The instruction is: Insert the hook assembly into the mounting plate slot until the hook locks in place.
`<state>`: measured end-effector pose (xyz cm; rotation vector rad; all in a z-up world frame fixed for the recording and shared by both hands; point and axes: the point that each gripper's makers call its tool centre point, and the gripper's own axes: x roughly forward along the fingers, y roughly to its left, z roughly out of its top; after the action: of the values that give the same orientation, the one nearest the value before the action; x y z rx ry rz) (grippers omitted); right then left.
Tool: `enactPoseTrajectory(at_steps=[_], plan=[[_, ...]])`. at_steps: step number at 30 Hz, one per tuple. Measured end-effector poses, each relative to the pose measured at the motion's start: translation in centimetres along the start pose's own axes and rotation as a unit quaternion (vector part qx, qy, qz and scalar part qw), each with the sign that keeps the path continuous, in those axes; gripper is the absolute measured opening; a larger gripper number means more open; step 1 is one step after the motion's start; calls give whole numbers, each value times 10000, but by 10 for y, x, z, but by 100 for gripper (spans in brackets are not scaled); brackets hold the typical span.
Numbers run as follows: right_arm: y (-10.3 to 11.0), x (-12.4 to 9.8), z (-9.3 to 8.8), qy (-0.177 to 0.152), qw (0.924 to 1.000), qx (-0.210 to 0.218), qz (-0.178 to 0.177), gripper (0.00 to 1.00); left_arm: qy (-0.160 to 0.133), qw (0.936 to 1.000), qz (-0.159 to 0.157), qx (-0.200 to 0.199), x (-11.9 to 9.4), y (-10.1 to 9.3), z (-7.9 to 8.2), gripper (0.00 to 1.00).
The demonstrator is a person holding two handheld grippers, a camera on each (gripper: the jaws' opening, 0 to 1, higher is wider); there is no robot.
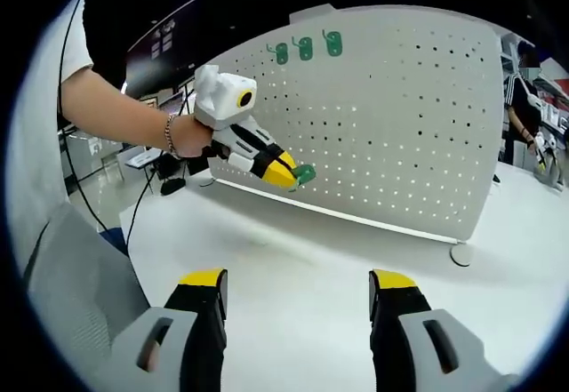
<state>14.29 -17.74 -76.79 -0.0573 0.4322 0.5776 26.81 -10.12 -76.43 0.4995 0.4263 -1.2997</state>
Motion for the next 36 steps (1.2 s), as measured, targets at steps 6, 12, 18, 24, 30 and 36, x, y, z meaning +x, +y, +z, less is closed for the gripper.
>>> enactPoseTrajectory(at_steps=[6,12,18,24,30,36], plan=[[-1,-3,3,-54,10000,21,-23,62,-427,9983,195,-358,-15,1,15,2],[0,-3,4,-85,9999,76,-19,62,-806,9936,396,-683,-29,4,27,2],[2,-3,9,-130,9999,77,-19,62,-1155,9881,532,-860,-47,0,39,2],[6,-2,14,-184,9998,35,18,62,-1570,9797,651,-1063,-66,-4,47,2],[8,-4,18,-225,9997,34,19,62,-1775,9755,741,-1069,-82,-12,53,2],[9,-8,23,-313,9995,54,-6,62,-2047,9671,941,-1181,-102,-17,60,2]])
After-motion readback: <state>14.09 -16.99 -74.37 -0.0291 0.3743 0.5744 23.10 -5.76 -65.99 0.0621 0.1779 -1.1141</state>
